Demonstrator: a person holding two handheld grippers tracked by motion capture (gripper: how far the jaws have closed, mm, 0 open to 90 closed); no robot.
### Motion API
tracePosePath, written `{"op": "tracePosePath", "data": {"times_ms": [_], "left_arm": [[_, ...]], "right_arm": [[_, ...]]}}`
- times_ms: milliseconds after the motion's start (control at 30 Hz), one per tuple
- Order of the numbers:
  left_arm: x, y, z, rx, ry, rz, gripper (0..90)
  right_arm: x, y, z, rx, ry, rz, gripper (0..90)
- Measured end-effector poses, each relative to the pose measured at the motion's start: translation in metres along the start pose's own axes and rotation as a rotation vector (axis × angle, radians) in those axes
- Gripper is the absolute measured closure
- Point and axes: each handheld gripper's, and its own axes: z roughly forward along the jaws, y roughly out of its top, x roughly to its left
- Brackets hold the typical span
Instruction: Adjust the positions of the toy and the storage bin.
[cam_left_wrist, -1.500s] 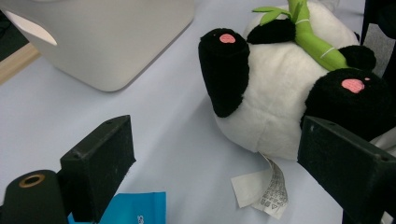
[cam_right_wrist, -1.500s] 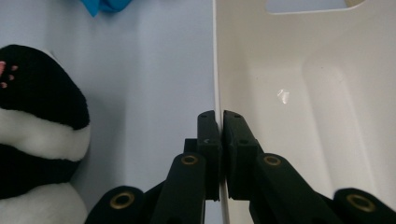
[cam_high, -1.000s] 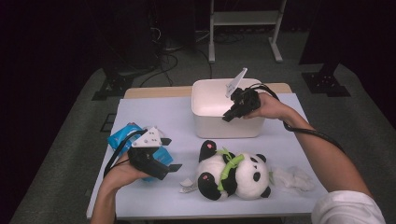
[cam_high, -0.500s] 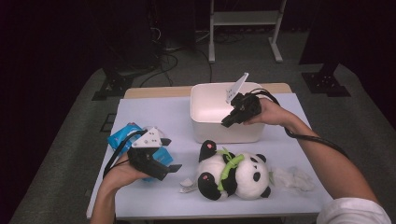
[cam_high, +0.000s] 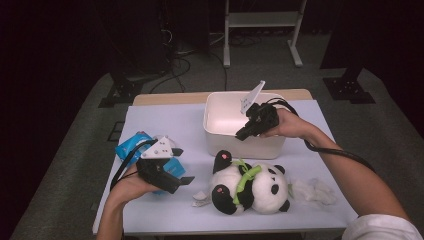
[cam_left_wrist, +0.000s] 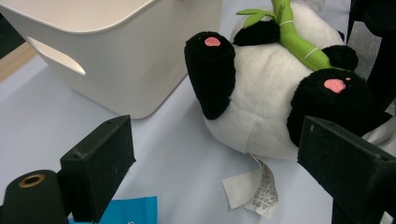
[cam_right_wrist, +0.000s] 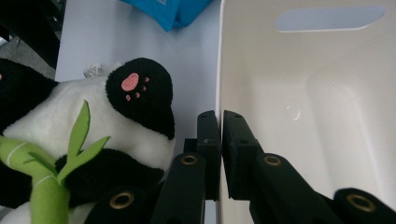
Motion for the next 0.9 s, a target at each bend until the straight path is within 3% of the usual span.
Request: {"op": "tracePosePath", "data": {"times_ms": [400, 900], "left_arm": [[0.0, 0.0, 0.0, 0.001, -0.002, 0.003, 9.7], [0.0, 0.001, 0.0, 0.002, -0.005, 0.006, 9.6]], "right_arm": [[0.007, -0.001, 0.0, -0.014, 0.038, -0.002, 85.2], [0.019, 0.001, 0.003, -0.005, 0.043, -0.017, 84.9]]}}
